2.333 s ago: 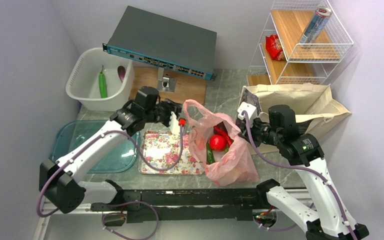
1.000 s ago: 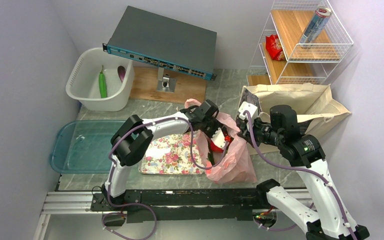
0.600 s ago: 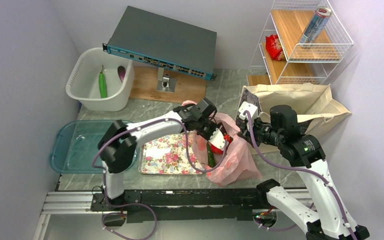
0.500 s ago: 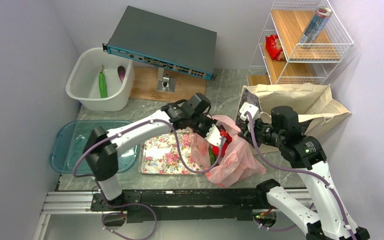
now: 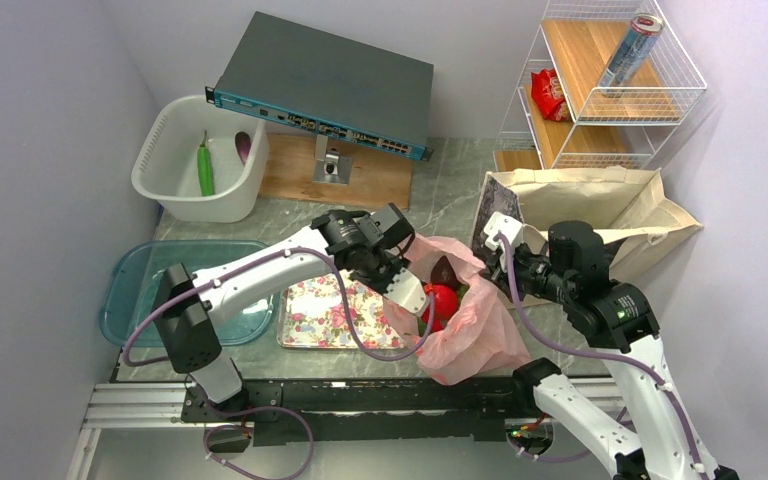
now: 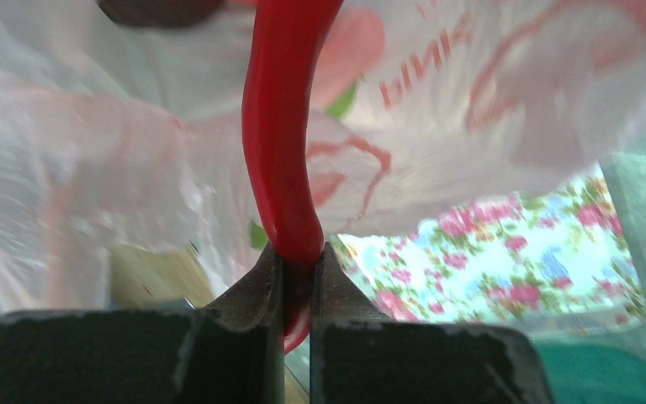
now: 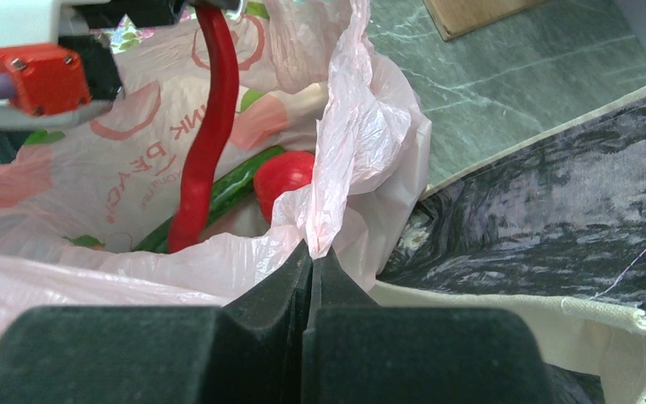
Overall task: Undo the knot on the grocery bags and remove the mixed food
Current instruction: Pick up the fake vegetable from the takeout bag.
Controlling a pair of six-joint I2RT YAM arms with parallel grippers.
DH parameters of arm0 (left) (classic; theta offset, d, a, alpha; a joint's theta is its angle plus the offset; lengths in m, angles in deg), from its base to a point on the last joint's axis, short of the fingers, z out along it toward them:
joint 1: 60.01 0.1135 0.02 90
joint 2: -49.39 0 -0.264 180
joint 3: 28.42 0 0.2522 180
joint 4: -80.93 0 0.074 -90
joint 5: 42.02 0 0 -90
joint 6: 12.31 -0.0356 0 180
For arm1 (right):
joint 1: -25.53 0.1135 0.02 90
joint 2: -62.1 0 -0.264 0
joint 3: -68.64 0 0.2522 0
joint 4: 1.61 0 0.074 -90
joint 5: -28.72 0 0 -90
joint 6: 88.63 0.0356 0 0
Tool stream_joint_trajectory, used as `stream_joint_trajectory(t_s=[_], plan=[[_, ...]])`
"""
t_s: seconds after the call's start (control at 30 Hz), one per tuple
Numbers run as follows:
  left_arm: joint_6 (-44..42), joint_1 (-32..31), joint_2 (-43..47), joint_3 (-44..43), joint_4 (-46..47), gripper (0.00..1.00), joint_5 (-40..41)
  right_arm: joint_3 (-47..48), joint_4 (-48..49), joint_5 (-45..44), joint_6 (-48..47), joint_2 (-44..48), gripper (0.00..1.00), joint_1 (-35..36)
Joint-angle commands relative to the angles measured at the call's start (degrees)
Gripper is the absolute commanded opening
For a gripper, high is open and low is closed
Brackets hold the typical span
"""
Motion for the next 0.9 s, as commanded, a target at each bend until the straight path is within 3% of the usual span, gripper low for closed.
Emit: stream_joint_trajectory(t_s=[0.0,0.17,0.4,0.57,0.63,0.77,0.87], plan=[[4.2,0.3,6.4,1.0,-7.4,0.0,10.9,-0.8,0.6,-0.9,-1.0,1.3,0.0,0.0],[10.4,2.2,11.6,2.5,-8.5,0.0,16.9,-1.9,0.4,-1.0,-1.2,2.2,0.0,0.0],[18.8,12.3,21.9,-0.5,-13.0,0.0,6.0,-2.0,0.2,-0.8,-1.6,2.2,0.0,0.0],[20.9,28.1,31.8,-3.2,-14.2,0.0,-14.4,-1.7,-0.4,-0.2,-1.6,1.7,0.0,0.0],[24.0,33.1,35.4,-3.4,-11.4,0.0,-18.9,-1.7,-0.4,0.0,-1.4,1.6,0.0,0.1],[37.4,41.9,38.6,-4.7,-4.3,0.0,-21.5,-1.7,-0.4,0.6,-1.1,1.0,0.0,0.1],[48.7,53.4,35.0,-10.4,-3.6,0.0,-27.2,-1.4,-0.4,0.8,-1.1,0.2,0.0,0.0]])
